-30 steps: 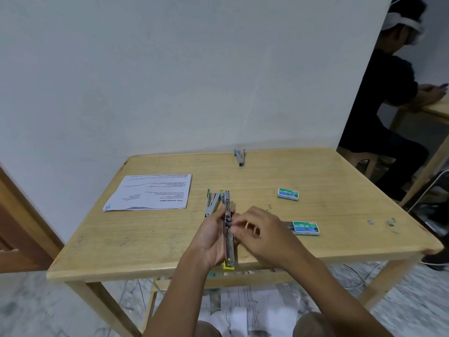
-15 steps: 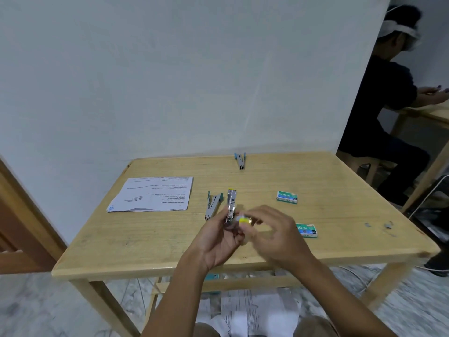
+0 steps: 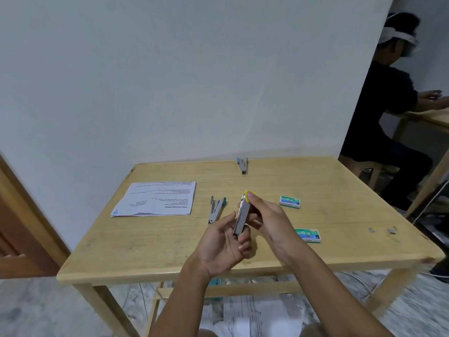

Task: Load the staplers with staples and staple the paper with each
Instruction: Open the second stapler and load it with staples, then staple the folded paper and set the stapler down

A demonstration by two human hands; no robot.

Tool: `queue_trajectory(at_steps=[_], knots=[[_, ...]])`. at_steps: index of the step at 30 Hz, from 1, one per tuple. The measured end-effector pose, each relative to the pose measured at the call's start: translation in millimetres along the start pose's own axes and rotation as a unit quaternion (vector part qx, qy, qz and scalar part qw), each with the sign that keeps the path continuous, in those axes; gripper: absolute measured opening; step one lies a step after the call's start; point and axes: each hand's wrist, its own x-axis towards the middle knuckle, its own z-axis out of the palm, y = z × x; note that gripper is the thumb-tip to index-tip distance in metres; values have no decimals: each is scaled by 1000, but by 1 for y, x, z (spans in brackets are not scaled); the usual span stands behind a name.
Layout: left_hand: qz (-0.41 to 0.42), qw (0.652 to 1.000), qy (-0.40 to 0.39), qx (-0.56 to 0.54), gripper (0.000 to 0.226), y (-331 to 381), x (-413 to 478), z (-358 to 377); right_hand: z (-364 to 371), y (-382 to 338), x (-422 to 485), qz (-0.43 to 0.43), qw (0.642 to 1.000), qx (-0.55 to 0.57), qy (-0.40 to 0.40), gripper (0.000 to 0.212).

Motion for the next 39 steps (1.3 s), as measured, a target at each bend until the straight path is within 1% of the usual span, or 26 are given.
queue_trajectory(at_steps=[7, 11, 13, 14, 16, 17, 18, 19, 20, 21, 22, 23, 24, 25, 26, 27, 29, 31, 36, 37, 39], knots=[[-3, 1000, -13, -5, 44, 0, 1, -2, 7, 6, -4, 2, 999, 7, 48, 36], [-6, 1000, 11, -9, 46, 1, 1, -1, 11, 5, -6, -8, 997, -31, 67, 37], [0, 999, 46, -20, 45, 1, 0, 0, 13, 2, -8, -26, 995, -64, 77, 37], [8, 997, 77, -21, 43, 1, 1, 0, 13, -1, -9, -41, 992, -80, 85, 38], [46, 984, 170, -1, 38, 5, -1, 3, 11, -9, -9, -71, 987, -102, 98, 38], [77, 969, 233, 27, 35, 10, -3, 1, 10, -14, -9, -77, 987, -104, 100, 38], [112, 940, 311, 82, 32, 16, -7, -2, 9, -19, -9, -75, 987, -103, 96, 38], [146, 893, 393, 164, 31, 24, -11, -8, 8, -23, -10, -71, 988, -107, 88, 38], [181, 823, 468, 267, 31, 33, -16, -17, 8, -27, -10, -66, 988, -118, 78, 38], [213, 741, 523, 362, 31, 42, -21, -28, 7, -28, -10, -64, 987, -133, 70, 39], [228, 662, 564, 437, 33, 50, -25, -39, 8, -30, -11, -63, 985, -145, 62, 39], [221, 594, 596, 493, 39, 59, -28, -50, 8, -31, -11, -61, 985, -153, 55, 39], [194, 542, 622, 531, 49, 68, -30, -63, 11, -32, -11, -61, 985, -154, 48, 39], [152, 510, 641, 553, 61, 76, -31, -74, 12, -33, -12, -63, 986, -150, 43, 39], [107, 494, 658, 558, 72, 85, -32, -84, 14, -35, -12, -67, 987, -144, 37, 39], [70, 487, 676, 550, 80, 94, -34, -94, 15, -35, -12, -73, 987, -137, 30, 39], [29, 485, 701, 522, 88, 110, -40, -113, 17, -34, -12, -85, 986, -140, 16, 38], [16, 485, 706, 516, 90, 122, -47, -126, 17, -33, -11, -92, 983, -156, 4, 38], [-12, 476, 685, 552, 84, 138, -54, -142, 22, -29, -6, -101, 983, -156, -7, 31], [-15, 481, 682, 551, 84, 140, -54, -143, 23, -28, -5, -102, 983, -154, -8, 30], [-21, 503, 679, 535, 83, 143, -54, -143, 25, -26, -3, -101, 984, -149, -9, 31]])
